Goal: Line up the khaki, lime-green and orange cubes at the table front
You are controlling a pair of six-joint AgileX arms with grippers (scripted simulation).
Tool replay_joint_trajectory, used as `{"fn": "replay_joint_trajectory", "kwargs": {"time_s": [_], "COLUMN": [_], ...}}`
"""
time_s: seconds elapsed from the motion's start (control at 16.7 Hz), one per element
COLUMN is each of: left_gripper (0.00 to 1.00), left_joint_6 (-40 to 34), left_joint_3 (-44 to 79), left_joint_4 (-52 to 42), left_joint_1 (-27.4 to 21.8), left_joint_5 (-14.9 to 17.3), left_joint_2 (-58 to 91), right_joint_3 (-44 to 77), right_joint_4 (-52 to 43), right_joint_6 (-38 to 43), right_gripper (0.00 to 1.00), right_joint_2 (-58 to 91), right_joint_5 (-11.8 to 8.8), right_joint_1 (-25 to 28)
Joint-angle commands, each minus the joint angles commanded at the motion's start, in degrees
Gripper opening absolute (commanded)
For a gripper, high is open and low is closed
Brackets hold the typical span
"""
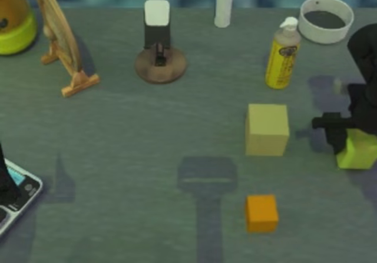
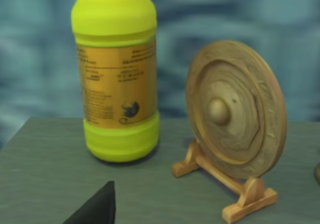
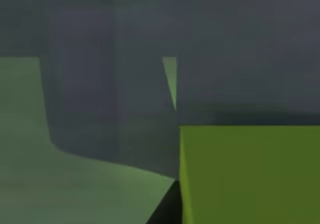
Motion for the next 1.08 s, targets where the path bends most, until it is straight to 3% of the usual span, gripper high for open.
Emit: {"fn": "replay_joint_trajectory", "kwargs": {"time_s": [0.36, 0.72, 0.9, 1.08], "left_gripper": [1.00, 1.00, 1.00, 1.00], "left_joint_6": [0.0, 0.0, 0.0, 0.0], "left_joint_3": [0.0, 0.0, 0.0, 0.0], "left_joint_4": [0.0, 0.0, 0.0, 0.0], "left_joint_1": [0.0, 0.0, 0.0, 0.0], "left_joint_5": [0.0, 0.0, 0.0, 0.0], "left_joint_2": [0.0, 0.0, 0.0, 0.0], "right_joint_3": [6.0, 6.7, 8.3, 10.3], "right_joint_4": [-11.5, -12.2, -13.4, -15.1], "right_joint_6": [-0.2, 0.7, 6.4, 16.1], "right_gripper": [0.00, 0.00, 0.00, 0.00], "right_joint_2": [-5.1, -5.2, -4.2, -3.3], "right_joint_5": [0.0, 0.0, 0.1, 0.2], "right_joint_1": [0.4, 1.0, 6.6, 17.0]}}
